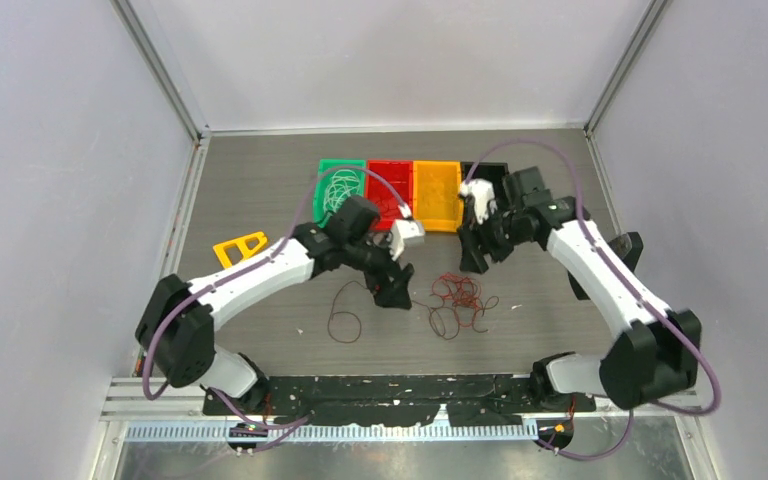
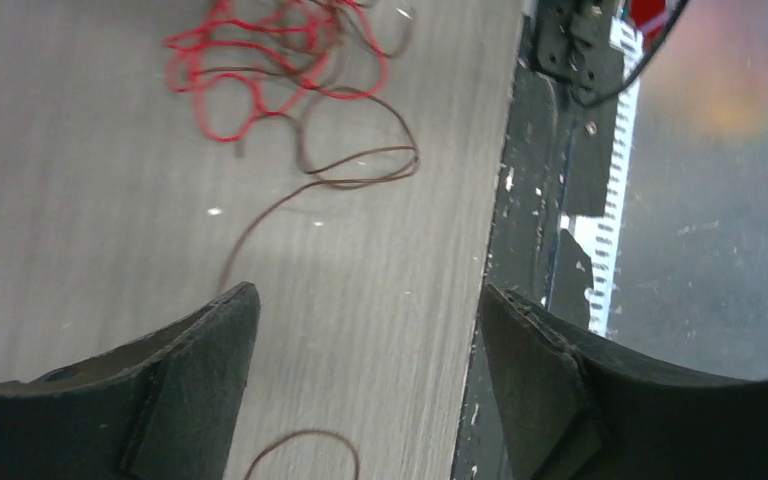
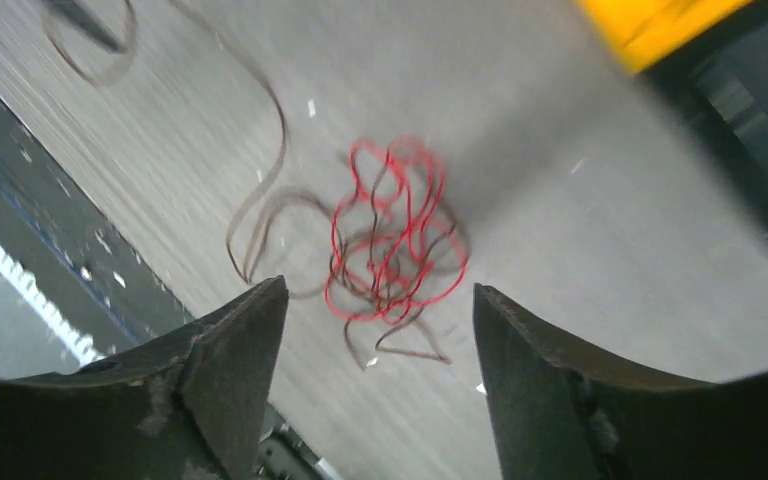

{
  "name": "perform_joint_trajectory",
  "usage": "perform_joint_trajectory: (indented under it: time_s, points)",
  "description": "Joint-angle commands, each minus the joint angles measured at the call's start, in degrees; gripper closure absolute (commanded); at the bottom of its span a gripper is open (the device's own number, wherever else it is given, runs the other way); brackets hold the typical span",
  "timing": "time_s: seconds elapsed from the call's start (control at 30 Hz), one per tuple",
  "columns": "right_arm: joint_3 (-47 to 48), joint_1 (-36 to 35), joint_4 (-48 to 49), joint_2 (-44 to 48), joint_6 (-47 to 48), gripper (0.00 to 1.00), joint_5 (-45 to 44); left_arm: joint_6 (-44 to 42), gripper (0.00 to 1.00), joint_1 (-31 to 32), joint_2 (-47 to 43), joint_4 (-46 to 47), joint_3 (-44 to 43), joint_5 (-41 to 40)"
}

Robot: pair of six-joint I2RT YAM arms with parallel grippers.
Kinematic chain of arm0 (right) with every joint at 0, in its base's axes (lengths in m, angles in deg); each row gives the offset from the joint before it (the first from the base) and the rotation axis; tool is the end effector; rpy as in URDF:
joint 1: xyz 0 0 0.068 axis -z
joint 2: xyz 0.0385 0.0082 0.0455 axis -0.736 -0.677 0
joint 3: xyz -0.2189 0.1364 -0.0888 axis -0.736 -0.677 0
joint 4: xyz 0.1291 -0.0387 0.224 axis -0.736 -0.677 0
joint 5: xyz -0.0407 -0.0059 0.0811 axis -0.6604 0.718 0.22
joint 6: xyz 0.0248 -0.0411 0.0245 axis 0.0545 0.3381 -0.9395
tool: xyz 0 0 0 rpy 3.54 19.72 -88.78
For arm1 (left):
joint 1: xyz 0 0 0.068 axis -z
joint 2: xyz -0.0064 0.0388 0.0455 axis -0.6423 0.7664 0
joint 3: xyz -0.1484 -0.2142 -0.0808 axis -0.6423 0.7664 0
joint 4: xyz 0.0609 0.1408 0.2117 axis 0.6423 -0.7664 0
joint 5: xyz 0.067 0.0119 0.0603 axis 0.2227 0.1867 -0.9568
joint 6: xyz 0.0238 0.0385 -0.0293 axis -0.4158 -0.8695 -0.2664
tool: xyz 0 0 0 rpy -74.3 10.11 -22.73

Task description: Untangle the cables

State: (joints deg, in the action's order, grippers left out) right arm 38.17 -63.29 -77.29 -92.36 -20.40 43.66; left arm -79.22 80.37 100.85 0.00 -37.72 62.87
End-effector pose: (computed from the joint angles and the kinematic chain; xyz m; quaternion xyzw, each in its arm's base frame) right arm 0.2384 0.0853 0.3171 -0.3543 0.8557 0.2202 0.3061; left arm 0.2206 -0.2175 0.2756 0.4637 0.7512 -0.4008 0.2451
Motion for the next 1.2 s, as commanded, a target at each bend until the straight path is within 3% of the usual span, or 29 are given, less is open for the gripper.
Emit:
perform_joint_trajectory:
  time_s: [0.0, 0.13, 0.23, 0.4, 0.63, 0.7, 0.8, 0.97, 1.17]
  points:
    - [-7.79, 0.31, -2.78, -5.10, 4.33, 0.31, -4.03, -2.81, 0.21, 5.31, 2.23, 10.33, 1.70, -1.81]
    - [-9.70, -0.42, 2.52, -10.08, 4.94, 0.40, -6.48, -1.47, 0.29, 5.48, 6.41, 13.77, 1.30, -2.53]
    - [-8.68, -0.81, 2.94, -13.83, 4.75, 0.41, -7.30, -3.00, 0.31, 6.76, 8.64, 15.22, 1.69, -2.70]
    - [-8.54, -0.92, 2.49, -17.99, 4.91, 0.42, -7.45, -16.30, 0.24, 13.58, 10.64, 14.74, 1.50, -5.17]
    - [-7.59, -1.00, 2.54, -21.76, 4.61, 0.44, -9.46, -29.66, 0.24, 18.28, 22.14, 0.24, -8.38, -11.19]
    - [-7.43, -0.98, 2.66, -22.11, 4.60, 0.47, -10.06, -32.47, 0.33, 19.18, 24.01, -2.15, -9.01, -13.90]
    - [-7.56, -0.99, 2.90, -22.21, 4.78, 0.55, -11.89, -34.19, 0.56, 19.78, 22.64, -1.75, -6.72, -17.16]
    - [-8.96, -0.97, 4.11, -22.45, 6.10, 0.65, -15.51, -33.20, 0.96, 18.68, 9.80, -2.43, -3.39, -19.90]
    - [-12.86, -0.97, 7.19, -22.32, 9.51, 0.77, -22.11, -28.26, 1.00, 11.61, -9.96, -10.93, -6.62, -14.93]
